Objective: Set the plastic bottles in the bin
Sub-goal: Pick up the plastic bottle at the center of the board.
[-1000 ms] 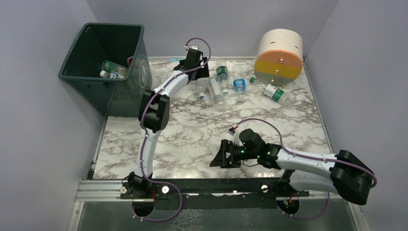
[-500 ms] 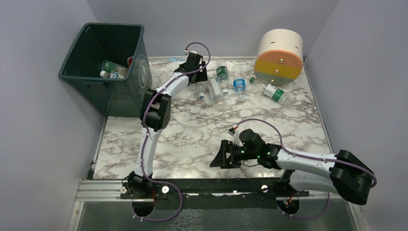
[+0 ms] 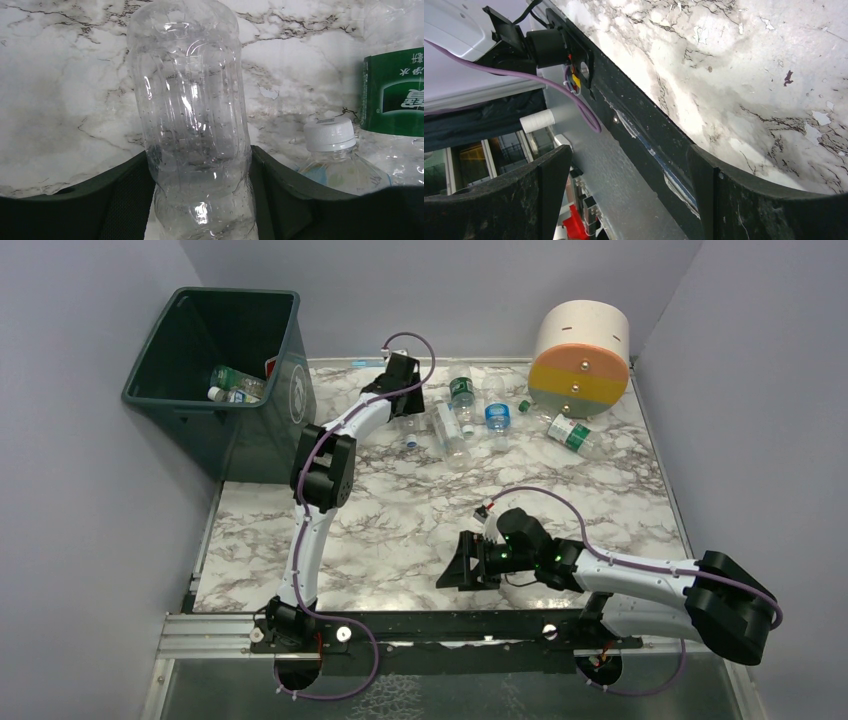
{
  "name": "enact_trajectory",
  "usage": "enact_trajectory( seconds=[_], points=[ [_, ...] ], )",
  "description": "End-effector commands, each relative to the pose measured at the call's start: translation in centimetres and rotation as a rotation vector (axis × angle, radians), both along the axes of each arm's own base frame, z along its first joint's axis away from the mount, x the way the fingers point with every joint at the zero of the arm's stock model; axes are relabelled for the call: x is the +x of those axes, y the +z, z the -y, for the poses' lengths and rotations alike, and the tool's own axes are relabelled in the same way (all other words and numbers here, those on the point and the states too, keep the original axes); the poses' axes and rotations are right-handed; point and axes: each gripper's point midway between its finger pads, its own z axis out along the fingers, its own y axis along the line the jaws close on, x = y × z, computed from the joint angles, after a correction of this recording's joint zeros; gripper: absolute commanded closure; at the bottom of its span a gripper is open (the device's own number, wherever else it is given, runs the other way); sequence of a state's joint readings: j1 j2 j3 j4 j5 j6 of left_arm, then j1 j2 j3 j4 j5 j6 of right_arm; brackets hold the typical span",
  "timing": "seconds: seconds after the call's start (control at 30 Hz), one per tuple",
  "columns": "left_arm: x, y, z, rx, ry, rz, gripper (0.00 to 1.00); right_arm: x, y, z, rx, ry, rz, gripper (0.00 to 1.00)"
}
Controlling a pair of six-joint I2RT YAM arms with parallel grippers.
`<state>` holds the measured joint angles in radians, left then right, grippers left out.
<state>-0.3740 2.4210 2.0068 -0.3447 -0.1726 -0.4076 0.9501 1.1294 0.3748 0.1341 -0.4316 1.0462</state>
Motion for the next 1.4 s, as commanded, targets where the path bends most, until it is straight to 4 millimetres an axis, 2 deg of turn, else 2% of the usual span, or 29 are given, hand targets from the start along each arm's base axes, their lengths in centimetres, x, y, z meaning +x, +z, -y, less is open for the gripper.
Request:
enact_trajectory(
  seconds=[0.0, 0.33, 0.53, 0.7, 0.9, 1.03, 1.23, 1.37],
  points=[
    [-0.3, 0.0, -0.5, 0.007, 0.009, -0.007, 0.37, -0.1, 1.0, -0.3, 0.031, 0.022, 0.036, 0.12],
    [-2.2, 4.4, -0.6, -0.017, -0.031, 0.028, 0.38, 0.7, 3.4, -0.5, 0.053, 0.018, 0.116, 0.12],
    [-5.4, 8.3, 0.0, -0.086, -0.106, 0.052, 0.4, 0.9, 5.2, -0.2, 0.093, -0.002, 0.165, 0.12],
    [-9.0, 12.0, 0.0, -0.12, -0.164, 0.078, 0.4, 0.8, 6.9, 0.7, 0.124, -0.024, 0.208, 0.12],
    [-13.1, 16.9, -0.9, -0.151, -0.204, 0.123, 0.4, 0.3, 7.9, 1.4, 0.134, -0.03, 0.204, 0.12],
    [-15.5, 21.1, -1.7, -0.163, -0.215, 0.178, 0.39, 0.0, 8.5, 1.7, 0.141, -0.027, 0.209, 0.12],
    [-17.5, 26.8, -2.7, -0.187, -0.216, 0.267, 0.39, -0.5, 9.4, 2.1, 0.165, -0.022, 0.207, 0.12],
    [-18.2, 29.6, -3.1, -0.192, -0.213, 0.31, 0.39, -0.9, 9.8, 2.7, 0.17, -0.025, 0.214, 0.12]
  ],
)
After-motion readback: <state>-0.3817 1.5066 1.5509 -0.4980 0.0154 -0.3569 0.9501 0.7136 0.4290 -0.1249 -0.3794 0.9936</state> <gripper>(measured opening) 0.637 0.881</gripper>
